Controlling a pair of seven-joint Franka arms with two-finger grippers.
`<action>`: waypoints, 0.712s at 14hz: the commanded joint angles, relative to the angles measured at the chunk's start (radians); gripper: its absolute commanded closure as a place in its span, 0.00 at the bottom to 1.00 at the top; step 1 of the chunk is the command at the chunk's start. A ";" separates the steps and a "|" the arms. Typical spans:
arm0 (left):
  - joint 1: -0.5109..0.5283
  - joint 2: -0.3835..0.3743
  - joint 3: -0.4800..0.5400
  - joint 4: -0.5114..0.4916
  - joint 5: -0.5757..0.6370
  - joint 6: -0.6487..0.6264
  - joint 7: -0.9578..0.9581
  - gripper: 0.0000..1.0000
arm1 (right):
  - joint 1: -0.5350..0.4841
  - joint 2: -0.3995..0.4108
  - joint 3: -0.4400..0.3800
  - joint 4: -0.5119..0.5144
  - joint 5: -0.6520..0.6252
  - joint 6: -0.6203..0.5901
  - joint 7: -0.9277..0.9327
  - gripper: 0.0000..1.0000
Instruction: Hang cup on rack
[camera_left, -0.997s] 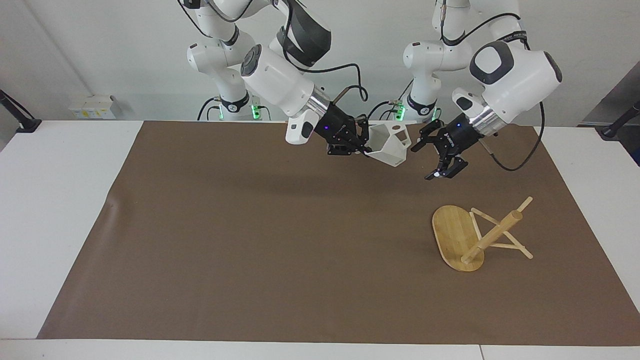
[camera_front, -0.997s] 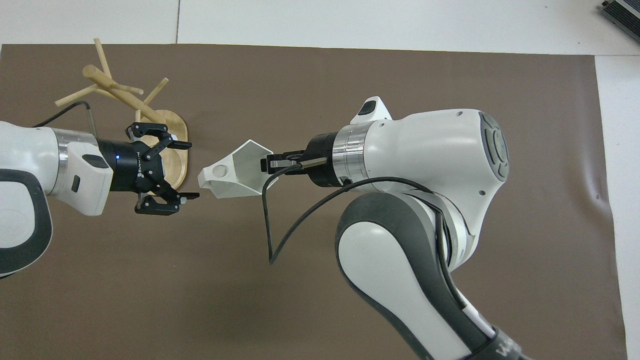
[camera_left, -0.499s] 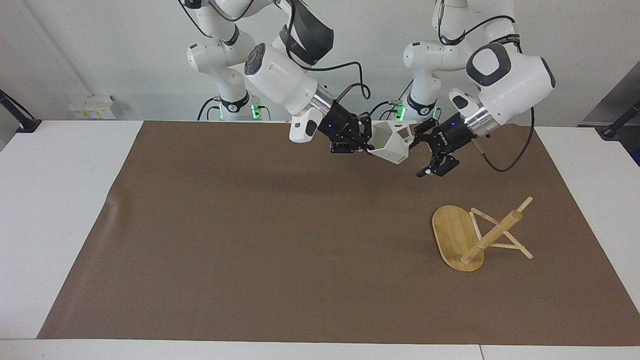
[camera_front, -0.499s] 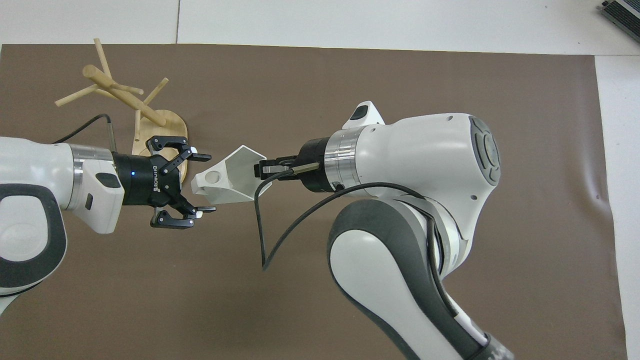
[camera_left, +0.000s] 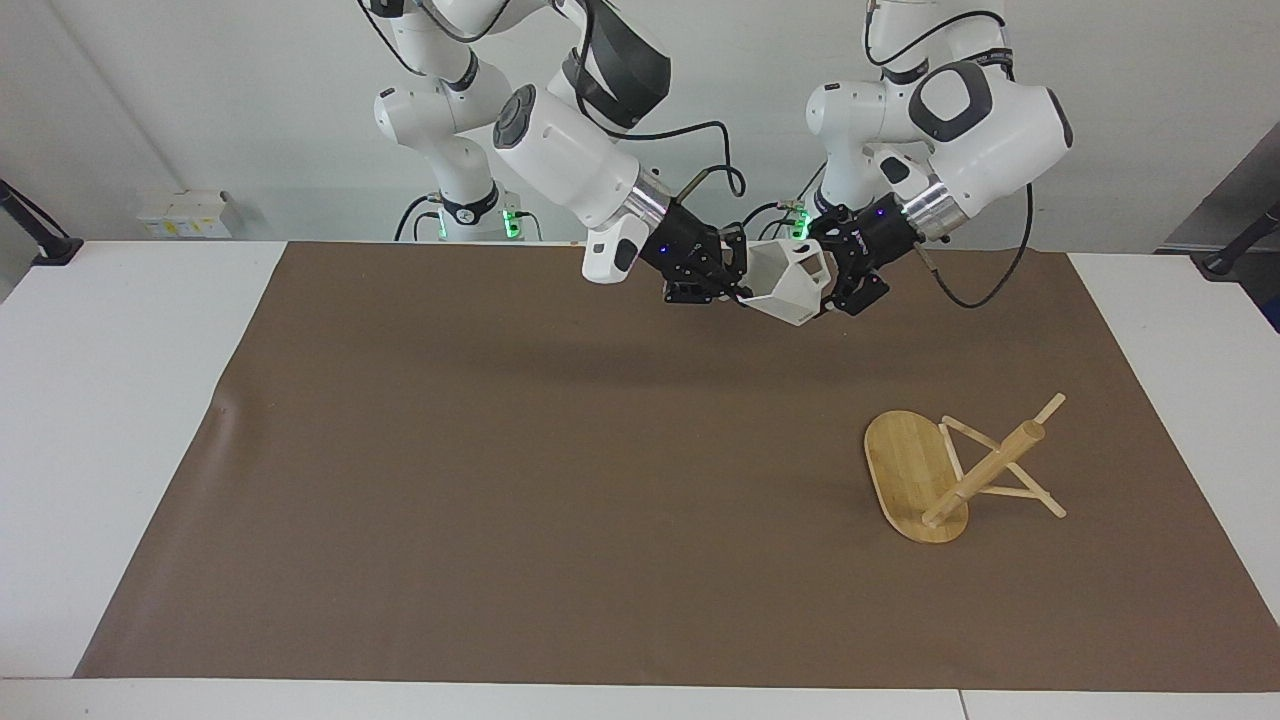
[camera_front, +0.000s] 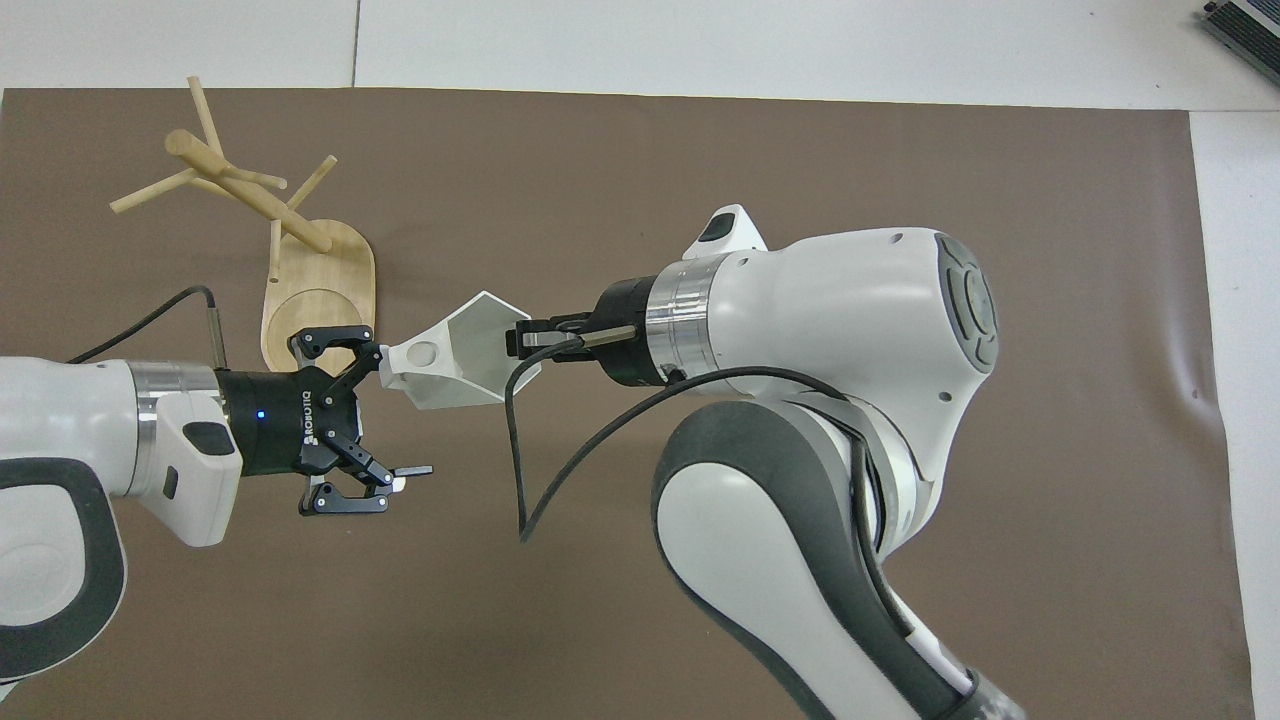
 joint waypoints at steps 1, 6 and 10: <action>-0.029 -0.033 0.010 -0.043 -0.046 0.083 0.031 0.00 | -0.001 -0.010 0.000 0.005 -0.023 -0.015 0.035 1.00; -0.105 -0.031 0.010 -0.070 -0.099 0.233 0.027 0.00 | -0.002 -0.010 0.000 0.005 -0.023 -0.014 0.033 1.00; -0.102 -0.030 0.011 -0.071 -0.114 0.256 0.027 0.00 | -0.007 -0.008 0.000 0.005 -0.020 -0.005 0.032 1.00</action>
